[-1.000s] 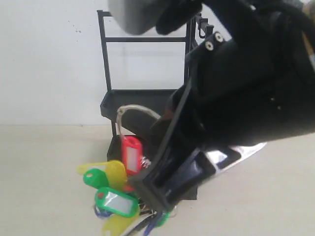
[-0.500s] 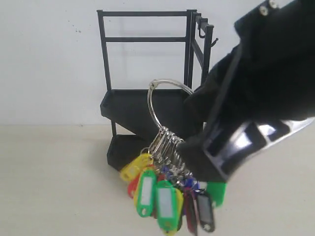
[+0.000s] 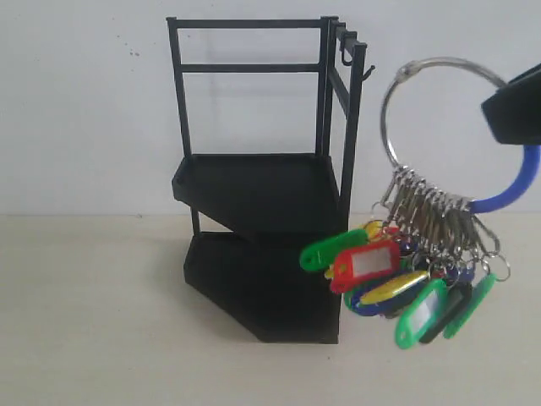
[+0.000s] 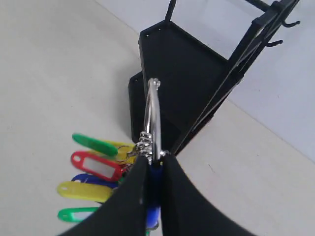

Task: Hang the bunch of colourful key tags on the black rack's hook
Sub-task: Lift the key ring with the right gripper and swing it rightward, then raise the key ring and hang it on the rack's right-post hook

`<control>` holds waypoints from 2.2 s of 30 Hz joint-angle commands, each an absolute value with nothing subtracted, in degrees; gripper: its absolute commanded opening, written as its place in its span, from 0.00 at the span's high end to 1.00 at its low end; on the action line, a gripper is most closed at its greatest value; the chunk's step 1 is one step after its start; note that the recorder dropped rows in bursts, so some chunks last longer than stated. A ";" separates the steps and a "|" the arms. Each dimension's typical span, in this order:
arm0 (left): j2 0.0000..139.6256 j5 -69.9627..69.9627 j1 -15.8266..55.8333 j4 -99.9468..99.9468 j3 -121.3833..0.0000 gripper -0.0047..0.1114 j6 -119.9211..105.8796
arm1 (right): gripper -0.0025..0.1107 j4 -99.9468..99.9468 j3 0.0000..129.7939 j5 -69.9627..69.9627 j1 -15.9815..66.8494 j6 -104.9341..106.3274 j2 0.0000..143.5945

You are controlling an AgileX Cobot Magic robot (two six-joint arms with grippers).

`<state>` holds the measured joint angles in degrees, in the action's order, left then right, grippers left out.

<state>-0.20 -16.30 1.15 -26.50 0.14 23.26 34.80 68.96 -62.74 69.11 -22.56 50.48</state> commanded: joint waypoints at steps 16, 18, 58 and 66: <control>0.00 -16.25 1.22 -26.51 0.00 0.92 23.57 | 0.98 65.79 69.28 -69.96 69.18 -35.56 49.82; 0.00 -16.25 1.22 -26.51 0.00 0.92 23.57 | 0.98 67.10 69.28 -68.50 69.18 -36.13 50.06; 0.00 -16.29 1.22 -26.51 0.00 0.92 23.57 | 0.98 59.57 69.28 -20.28 29.59 -36.88 74.40; 0.00 -16.29 1.22 -26.51 0.00 0.92 23.57 | 0.98 62.27 69.28 -15.79 26.92 -40.92 78.03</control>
<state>-0.20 -16.30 1.15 -26.50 0.14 23.26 61.00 68.96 -18.87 28.12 -39.41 78.08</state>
